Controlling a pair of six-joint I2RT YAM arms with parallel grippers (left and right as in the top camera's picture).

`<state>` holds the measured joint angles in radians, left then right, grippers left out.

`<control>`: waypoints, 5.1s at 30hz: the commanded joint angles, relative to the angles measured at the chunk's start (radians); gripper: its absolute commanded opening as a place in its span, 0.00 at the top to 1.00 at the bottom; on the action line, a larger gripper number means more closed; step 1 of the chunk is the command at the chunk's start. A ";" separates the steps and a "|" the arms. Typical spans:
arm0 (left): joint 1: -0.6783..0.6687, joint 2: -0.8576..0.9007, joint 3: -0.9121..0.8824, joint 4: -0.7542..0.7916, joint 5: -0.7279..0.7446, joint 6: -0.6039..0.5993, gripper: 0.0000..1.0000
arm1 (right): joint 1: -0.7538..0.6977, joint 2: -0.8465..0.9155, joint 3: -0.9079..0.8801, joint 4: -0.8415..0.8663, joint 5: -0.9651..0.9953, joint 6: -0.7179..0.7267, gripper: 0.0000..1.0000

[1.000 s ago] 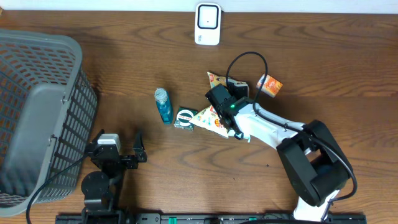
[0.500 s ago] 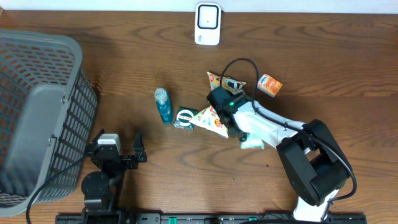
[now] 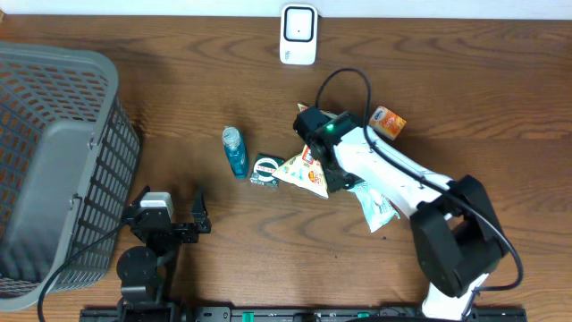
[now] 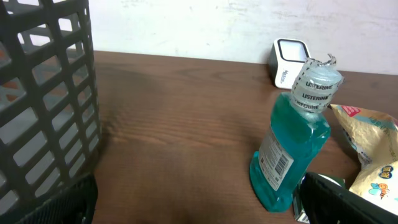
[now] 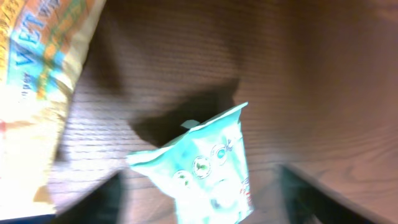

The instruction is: Scan the item barcode

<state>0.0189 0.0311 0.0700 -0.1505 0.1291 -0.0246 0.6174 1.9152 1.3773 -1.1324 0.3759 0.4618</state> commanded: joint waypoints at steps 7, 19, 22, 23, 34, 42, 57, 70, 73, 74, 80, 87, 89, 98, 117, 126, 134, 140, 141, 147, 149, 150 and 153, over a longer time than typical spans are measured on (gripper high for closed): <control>0.005 -0.001 -0.016 -0.027 0.013 0.013 0.00 | -0.100 -0.031 -0.045 0.078 -0.111 0.343 0.98; 0.005 -0.001 -0.016 -0.027 0.013 0.013 0.00 | -0.174 -0.020 -0.175 0.181 0.026 0.518 0.99; 0.005 -0.001 -0.016 -0.027 0.013 0.013 0.00 | -0.182 -0.012 -0.196 0.213 0.013 0.515 0.99; 0.005 -0.001 -0.016 -0.027 0.013 0.013 0.00 | -0.184 -0.012 -0.204 0.223 0.002 0.496 0.99; 0.005 -0.001 -0.016 -0.027 0.013 0.013 0.00 | -0.151 -0.013 -0.218 0.382 -0.525 -0.277 0.93; 0.005 -0.001 -0.016 -0.027 0.013 0.013 0.00 | -0.155 -0.138 -0.090 0.229 -0.524 -0.149 0.73; 0.005 -0.001 -0.016 -0.027 0.013 0.013 0.00 | -0.117 -0.713 -0.335 0.012 -0.121 0.712 0.01; 0.005 -0.001 -0.016 -0.027 0.013 0.013 0.00 | -0.114 -0.648 -0.787 0.578 -0.152 0.783 0.17; 0.005 -0.001 -0.016 -0.027 0.013 0.013 0.00 | -0.119 -0.611 -0.822 0.653 -0.118 0.782 0.23; 0.005 -0.001 -0.016 -0.027 0.013 0.013 0.00 | -0.122 -0.591 -0.831 0.681 -0.120 0.779 0.27; 0.005 -0.001 -0.016 -0.027 0.013 0.013 0.00 | -0.126 -0.406 -0.846 0.763 -0.161 0.780 0.51; 0.005 -0.001 -0.016 -0.027 0.013 0.013 0.00 | -0.164 -0.338 -0.801 0.711 -0.254 0.779 0.85; 0.005 -0.001 -0.016 -0.027 0.013 0.013 0.00 | -0.207 -0.374 -0.734 0.615 -0.333 0.711 0.96; 0.005 -0.001 -0.016 -0.027 0.013 0.013 0.00 | -0.334 -0.478 -0.380 0.097 -0.687 0.529 0.98; 0.005 -0.001 -0.016 -0.027 0.013 0.013 0.00 | -0.328 -0.501 -0.332 -0.175 -1.137 1.352 0.99; 0.005 -0.001 -0.016 -0.027 0.013 0.013 0.00 | -0.328 -0.501 -0.332 -0.133 -1.089 1.347 0.99; 0.005 -0.001 -0.016 -0.027 0.013 0.013 0.00 | -0.328 -0.502 -0.332 0.010 -0.913 1.080 0.99; 0.005 -0.001 -0.016 -0.027 0.013 0.013 0.00 | -0.294 -0.502 -0.332 0.316 -0.611 1.018 0.99; 0.005 -0.001 -0.016 -0.027 0.013 0.013 0.00 | -0.283 -0.501 -0.332 0.369 -0.578 1.018 0.99; 0.005 -0.001 -0.016 -0.027 0.013 0.013 0.00 | -0.201 -0.480 -0.332 0.697 -0.311 0.994 0.99; 0.005 -0.001 -0.016 -0.027 0.013 0.013 0.00 | -0.170 -0.447 -0.332 0.835 -0.208 0.923 0.99; 0.005 -0.001 -0.016 -0.027 0.013 0.013 0.00 | -0.162 -0.431 -0.332 0.887 -0.173 0.901 0.99; 0.005 -0.001 -0.016 -0.027 0.013 0.013 0.00 | -0.136 -0.353 -0.332 1.123 -0.089 0.772 0.99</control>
<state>0.0189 0.0315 0.0700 -0.1501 0.1291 -0.0246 0.4530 1.4849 1.0389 -0.1532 0.0887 1.4033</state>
